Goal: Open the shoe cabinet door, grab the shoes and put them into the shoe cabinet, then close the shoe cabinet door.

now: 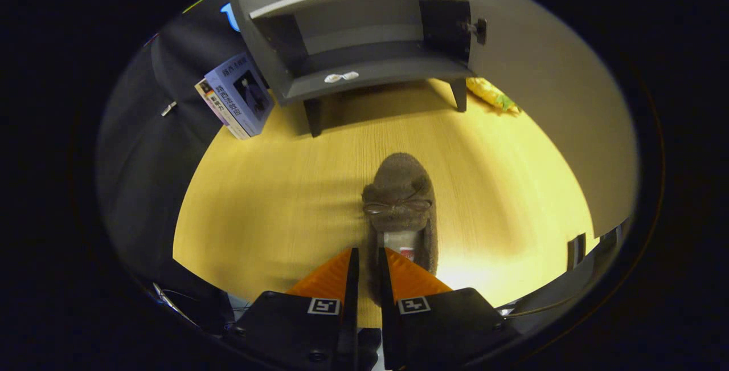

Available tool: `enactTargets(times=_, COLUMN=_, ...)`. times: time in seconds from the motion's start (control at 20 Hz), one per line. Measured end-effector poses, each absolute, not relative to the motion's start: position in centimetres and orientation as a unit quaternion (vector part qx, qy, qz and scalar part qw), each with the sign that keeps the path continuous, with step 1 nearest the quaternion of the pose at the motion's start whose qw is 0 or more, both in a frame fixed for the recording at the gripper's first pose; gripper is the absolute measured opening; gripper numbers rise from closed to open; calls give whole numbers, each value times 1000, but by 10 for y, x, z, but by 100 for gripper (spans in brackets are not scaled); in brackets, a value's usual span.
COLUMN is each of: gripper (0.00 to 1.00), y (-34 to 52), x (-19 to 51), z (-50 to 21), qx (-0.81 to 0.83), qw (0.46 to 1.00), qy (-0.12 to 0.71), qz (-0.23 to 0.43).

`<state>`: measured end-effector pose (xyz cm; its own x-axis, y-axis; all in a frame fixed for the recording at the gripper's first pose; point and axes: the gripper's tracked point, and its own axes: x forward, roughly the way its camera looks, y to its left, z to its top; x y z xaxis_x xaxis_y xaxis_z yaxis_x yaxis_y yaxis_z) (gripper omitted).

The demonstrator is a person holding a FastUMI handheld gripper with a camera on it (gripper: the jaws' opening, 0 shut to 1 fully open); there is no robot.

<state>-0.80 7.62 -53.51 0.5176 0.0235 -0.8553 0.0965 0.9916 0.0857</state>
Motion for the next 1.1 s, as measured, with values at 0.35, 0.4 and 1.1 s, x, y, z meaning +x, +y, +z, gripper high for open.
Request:
enactTargets(times=0.35, gripper=18, y=74, x=5, z=-579, qx=56, qw=869, qy=491, qz=-28)
enactTargets(times=0.4, gripper=19, y=74, x=7, z=-583, qx=55, qw=867, qy=494, qz=-28)
enactTargets(times=1.1, gripper=21, y=61, x=64, z=-606, qx=27, qw=892, qy=449, qz=-45)
